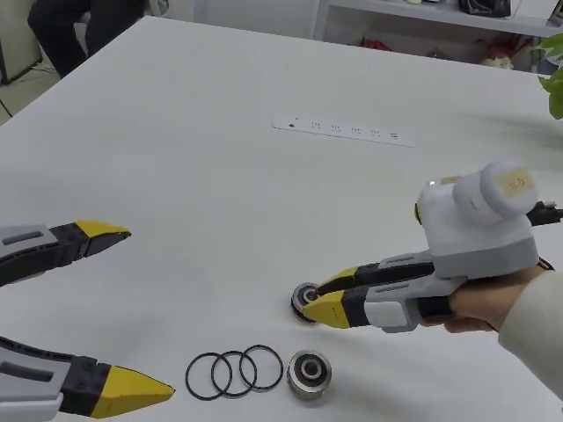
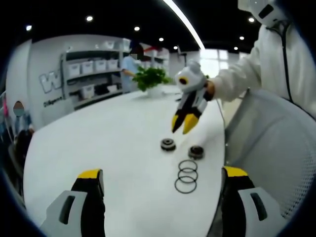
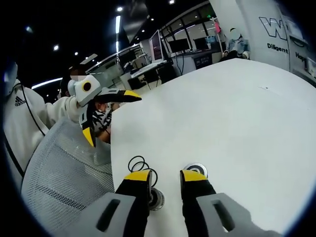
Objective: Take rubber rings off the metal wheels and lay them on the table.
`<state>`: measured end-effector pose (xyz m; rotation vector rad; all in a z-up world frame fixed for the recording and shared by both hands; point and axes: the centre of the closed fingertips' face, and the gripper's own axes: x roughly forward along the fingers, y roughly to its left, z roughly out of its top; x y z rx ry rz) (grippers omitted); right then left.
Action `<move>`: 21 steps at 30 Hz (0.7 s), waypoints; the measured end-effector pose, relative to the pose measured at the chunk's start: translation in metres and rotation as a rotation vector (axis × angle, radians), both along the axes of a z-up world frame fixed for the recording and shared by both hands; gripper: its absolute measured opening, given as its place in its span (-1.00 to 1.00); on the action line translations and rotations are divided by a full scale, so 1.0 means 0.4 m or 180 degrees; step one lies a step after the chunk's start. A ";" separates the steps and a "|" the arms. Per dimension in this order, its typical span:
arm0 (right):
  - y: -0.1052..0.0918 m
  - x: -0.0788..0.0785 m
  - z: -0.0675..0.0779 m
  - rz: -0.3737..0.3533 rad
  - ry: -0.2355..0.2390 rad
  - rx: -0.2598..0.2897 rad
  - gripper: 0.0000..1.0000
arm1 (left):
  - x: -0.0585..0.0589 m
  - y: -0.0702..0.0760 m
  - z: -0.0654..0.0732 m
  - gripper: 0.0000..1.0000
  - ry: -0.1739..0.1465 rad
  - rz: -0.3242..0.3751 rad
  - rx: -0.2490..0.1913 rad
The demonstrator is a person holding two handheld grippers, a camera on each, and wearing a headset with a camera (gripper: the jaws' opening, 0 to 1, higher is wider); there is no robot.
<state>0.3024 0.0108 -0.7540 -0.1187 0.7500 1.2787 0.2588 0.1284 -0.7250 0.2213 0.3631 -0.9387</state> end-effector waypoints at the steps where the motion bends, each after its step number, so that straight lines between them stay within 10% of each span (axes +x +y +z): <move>1: -0.002 0.002 0.002 -0.0008 -0.0012 0.0008 -0.58 | 0.000 0.001 0.000 1.00 0.0001 -0.0001 0.0003; 21: -0.078 0.040 -0.019 -0.0139 -0.0210 -0.0132 -0.39 | 0.015 0.011 0.030 1.00 -0.0052 -0.0009 0.0029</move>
